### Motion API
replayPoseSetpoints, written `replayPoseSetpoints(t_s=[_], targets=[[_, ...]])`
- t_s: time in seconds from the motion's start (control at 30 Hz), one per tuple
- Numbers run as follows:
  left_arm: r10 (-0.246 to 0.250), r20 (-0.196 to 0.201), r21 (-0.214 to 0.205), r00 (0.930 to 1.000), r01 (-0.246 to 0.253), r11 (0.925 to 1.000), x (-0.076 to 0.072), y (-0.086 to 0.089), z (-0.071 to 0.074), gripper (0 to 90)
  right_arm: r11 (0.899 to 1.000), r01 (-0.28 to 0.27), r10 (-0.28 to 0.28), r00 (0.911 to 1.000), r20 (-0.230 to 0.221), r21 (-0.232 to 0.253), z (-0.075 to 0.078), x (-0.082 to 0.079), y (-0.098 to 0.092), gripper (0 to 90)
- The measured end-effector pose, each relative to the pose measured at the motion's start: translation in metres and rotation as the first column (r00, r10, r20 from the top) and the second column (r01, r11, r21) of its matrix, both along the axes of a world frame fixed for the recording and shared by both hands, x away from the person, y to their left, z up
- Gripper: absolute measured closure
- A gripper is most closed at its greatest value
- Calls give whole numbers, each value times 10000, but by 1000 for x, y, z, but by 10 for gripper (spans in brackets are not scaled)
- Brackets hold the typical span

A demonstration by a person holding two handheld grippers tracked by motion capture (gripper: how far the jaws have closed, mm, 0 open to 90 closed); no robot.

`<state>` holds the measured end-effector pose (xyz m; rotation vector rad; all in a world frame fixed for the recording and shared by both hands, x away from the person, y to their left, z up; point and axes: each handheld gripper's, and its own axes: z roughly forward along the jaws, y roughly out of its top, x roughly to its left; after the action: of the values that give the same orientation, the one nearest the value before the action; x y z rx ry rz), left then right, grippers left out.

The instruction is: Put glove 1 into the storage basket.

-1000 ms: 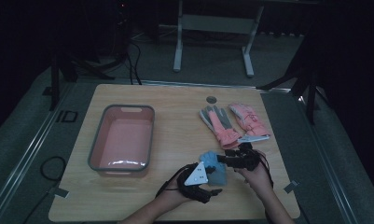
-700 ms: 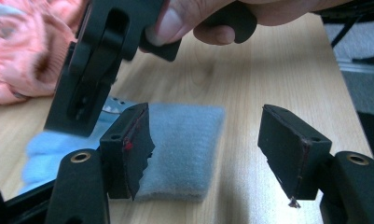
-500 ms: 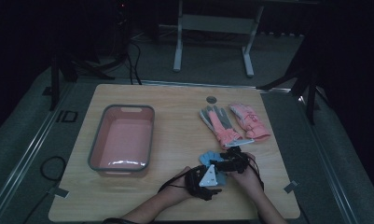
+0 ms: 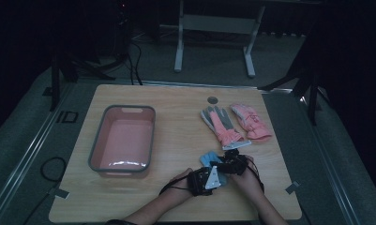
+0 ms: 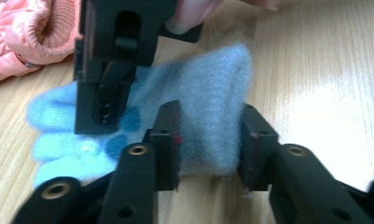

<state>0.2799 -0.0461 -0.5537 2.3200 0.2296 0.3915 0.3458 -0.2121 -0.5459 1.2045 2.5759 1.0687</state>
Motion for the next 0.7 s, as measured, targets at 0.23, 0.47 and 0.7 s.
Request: replayPoseSetpoints(t_s=[0.23, 0.47, 0.7], targets=[[5, -586, -135, 9983, -13, 9999, 6, 5, 8, 758, 9992, 51, -39, 9995, -306, 392, 1, 1, -1, 785], [-18, -777, -406, 9970, -13, 9992, 11, 15, 29, 770, 9928, 0, 33, 9996, -280, 1194, 19, 3, -5, 794], [-15, -567, -262, 9984, 1, 9997, 16, 27, 54, 772, 9887, -95, 87, 9999, 61, 1494, 43, 8, 2, 794]])
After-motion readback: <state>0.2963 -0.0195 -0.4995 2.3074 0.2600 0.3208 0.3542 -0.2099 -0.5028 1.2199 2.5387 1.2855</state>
